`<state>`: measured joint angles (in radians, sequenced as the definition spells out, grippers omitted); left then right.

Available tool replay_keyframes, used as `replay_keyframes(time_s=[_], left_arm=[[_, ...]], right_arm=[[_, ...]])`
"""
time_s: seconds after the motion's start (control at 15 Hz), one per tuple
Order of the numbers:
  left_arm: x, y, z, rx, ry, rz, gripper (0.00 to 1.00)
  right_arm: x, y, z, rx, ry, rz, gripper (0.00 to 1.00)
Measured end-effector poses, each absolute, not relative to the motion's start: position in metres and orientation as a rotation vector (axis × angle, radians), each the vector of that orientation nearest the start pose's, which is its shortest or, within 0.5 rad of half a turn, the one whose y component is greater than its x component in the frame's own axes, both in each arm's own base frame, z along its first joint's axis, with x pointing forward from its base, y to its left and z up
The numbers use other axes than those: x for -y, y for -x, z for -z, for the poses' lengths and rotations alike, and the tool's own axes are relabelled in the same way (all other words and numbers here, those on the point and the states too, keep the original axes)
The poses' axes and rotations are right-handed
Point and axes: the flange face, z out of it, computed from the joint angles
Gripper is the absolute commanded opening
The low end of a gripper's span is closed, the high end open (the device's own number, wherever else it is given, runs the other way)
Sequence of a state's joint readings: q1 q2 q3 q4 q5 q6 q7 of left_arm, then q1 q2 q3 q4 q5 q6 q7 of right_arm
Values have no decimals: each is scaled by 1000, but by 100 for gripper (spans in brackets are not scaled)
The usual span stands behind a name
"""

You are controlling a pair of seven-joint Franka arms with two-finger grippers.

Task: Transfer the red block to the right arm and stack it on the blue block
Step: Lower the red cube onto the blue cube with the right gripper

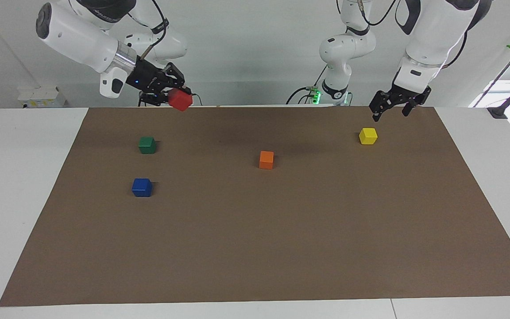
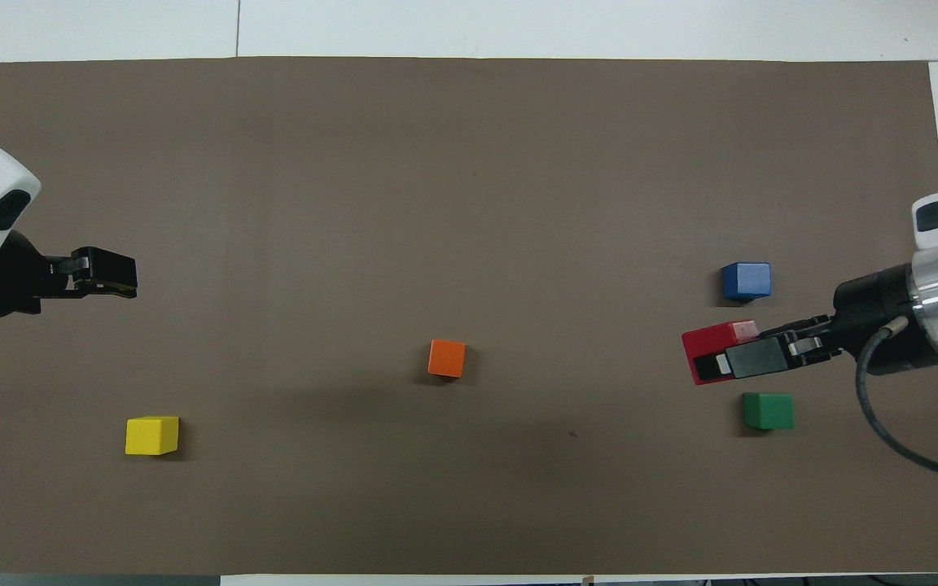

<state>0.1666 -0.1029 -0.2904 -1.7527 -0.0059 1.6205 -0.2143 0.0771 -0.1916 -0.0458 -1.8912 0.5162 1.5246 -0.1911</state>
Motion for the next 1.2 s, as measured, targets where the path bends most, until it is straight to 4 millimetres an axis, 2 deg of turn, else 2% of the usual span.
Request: replay_keyframes(time_s=[0.13,0.27,0.4,0.53,0.8,1.0,1.2], left_arm=[[65,-534,-591,151,3129,-59,100],[65,-550,-599,147,3138,-63,100],[72,-558,-607,128,3138,-88,100],[81,-556,-612,102,3137,-100,100],[76,-547,-609,57,3125,-195,100],[57,-545,-608,-26,3130,-211,100],[53,-544,-612,-35,3132,-202,100]], right_arm=[[-54,-488,-587,255,2753,-105,0],[-41,-497,-583,252,2894,-40,0],[-34,-505,-571,249,2983,0,0],[-28,-512,-551,215,3052,12,0],[-23,-535,-489,138,3111,0,0],[-15,-555,-430,112,3139,-15,0],[-8,-566,-394,51,3167,-10,0]])
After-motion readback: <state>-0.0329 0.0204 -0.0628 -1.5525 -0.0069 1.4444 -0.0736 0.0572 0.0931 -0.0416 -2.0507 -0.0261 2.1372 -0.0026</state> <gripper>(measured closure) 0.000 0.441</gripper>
